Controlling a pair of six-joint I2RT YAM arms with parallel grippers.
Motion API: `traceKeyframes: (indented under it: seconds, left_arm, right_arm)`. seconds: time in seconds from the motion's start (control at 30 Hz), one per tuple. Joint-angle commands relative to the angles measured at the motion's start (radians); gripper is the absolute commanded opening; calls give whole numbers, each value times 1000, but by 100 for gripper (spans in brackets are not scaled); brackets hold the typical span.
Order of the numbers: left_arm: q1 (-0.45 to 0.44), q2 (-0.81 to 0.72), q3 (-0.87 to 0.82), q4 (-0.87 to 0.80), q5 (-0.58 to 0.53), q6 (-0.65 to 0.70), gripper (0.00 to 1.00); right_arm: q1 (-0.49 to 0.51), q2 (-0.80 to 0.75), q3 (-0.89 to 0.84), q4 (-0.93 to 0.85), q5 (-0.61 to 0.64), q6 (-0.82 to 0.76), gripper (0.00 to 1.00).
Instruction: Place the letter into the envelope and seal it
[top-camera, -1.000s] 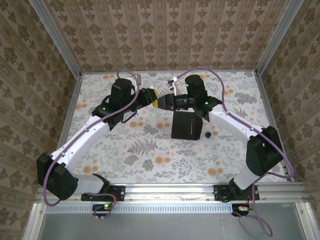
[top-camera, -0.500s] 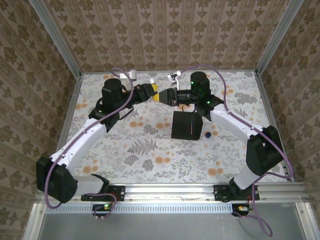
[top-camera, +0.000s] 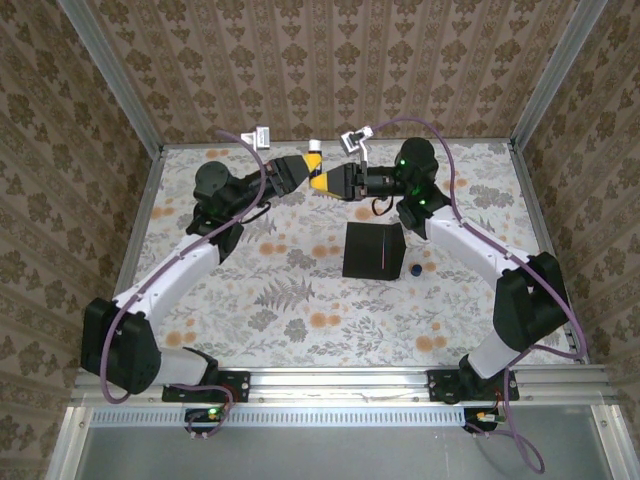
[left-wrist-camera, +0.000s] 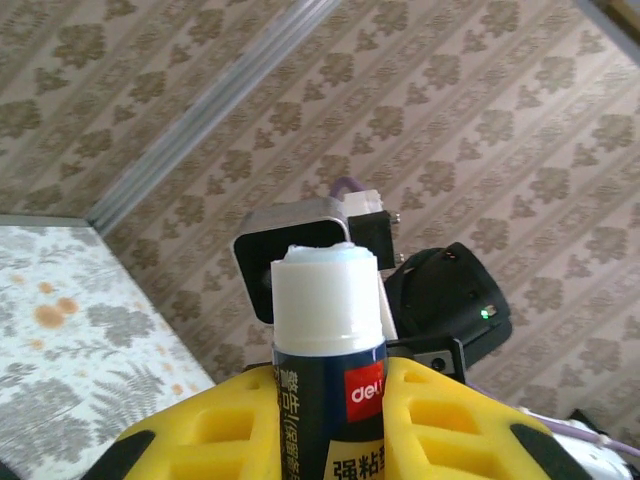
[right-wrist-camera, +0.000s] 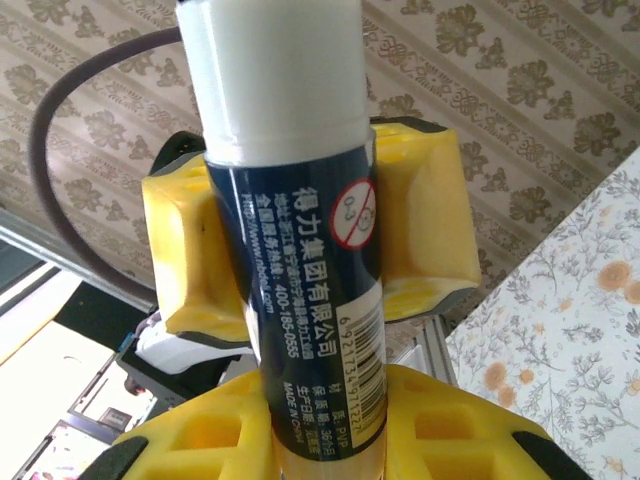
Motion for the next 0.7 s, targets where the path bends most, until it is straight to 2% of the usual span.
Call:
traceKeyframes:
  seconds: [0.0,0.1,0.2,0.33,0.4,0.43,0.5,0.6,0.67]
  left_arm:
    - [-20,32,-18,163,122,-47,0]
    - [-17,33,-18,158,118,-45,0]
    - [-6,23,-25,119,92,-32,0]
    - [18,-6,-50,33,27,1,0]
    - [20,-30,-58,-28,-11,36,0]
    - [19,-45,-57,-86,-38,64,0]
    - [20,-78,-45,-216,-100,127,0]
    - [20,-125,-29,-407,-276,184,0]
    - [17,-154,-40,-460,-384,172,0]
  right_arm:
    - [14,-61,71,100,-60,69,24]
    - [6,-72,76,5,-51,2,24]
    - [-2,-98,85,-200,-17,-126,26]
    - [-18,-142,101,-443,47,-290,45]
    - [-23,-169,122,-621,110,-404,60]
    - [-23,-184,130,-695,146,-457,66]
    - [-20,-197,146,-831,244,-535,70]
    - [7,-236,172,-1013,444,-623,72]
    - [32,-236,171,-1078,589,-631,72]
